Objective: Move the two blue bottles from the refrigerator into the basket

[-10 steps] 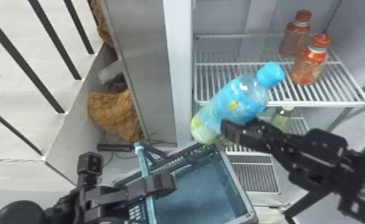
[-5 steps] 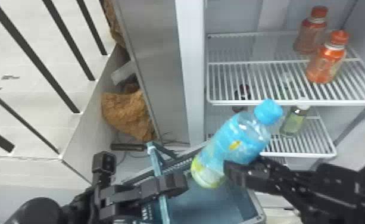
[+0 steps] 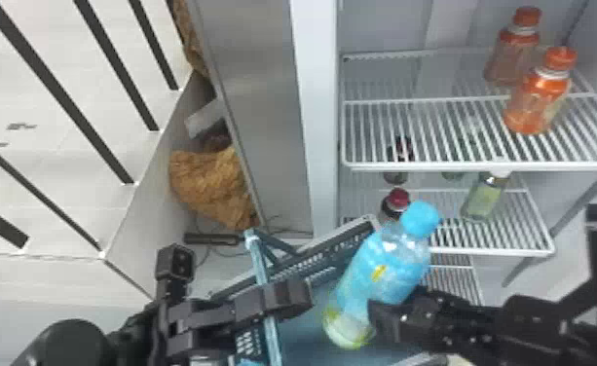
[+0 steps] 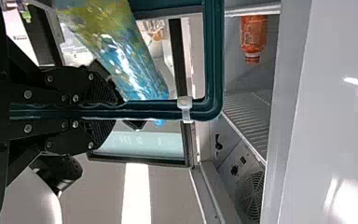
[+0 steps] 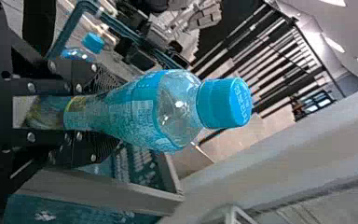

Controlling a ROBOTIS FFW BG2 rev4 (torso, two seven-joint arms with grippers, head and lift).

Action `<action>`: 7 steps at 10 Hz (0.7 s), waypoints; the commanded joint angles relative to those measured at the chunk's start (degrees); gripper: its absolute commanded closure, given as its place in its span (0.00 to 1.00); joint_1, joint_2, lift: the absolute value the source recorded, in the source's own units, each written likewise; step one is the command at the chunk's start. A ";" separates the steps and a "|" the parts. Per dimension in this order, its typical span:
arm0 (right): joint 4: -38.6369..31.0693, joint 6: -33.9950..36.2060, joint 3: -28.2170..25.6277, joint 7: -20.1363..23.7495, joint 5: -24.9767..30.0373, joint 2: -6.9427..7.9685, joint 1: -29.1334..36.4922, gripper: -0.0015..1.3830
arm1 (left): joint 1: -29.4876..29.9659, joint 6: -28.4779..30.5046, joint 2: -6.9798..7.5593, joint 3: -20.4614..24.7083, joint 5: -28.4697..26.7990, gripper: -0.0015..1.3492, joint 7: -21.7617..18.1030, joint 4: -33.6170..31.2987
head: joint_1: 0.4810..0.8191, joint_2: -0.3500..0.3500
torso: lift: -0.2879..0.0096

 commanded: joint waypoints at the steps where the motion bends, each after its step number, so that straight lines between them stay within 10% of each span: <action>1: 0.81 1.50 1.19 0.37 0.09 -0.30 -1.17 0.33 | -0.01 0.00 0.10 -0.11 0.04 0.89 0.00 0.00 | 0.63 0.67 | 0.93; 4: -0.32 1.92 -0.18 0.37 1.57 -0.38 -1.03 0.07 | -0.01 0.00 0.19 -0.11 0.16 0.89 0.00 0.00 | 0.63 0.68 | 0.93; 7: 0.39 -3.57 -1.32 0.29 1.69 -0.12 0.09 0.08 | -0.01 0.00 0.19 -0.11 0.04 0.89 0.00 0.00 | 0.63 0.65 | 0.93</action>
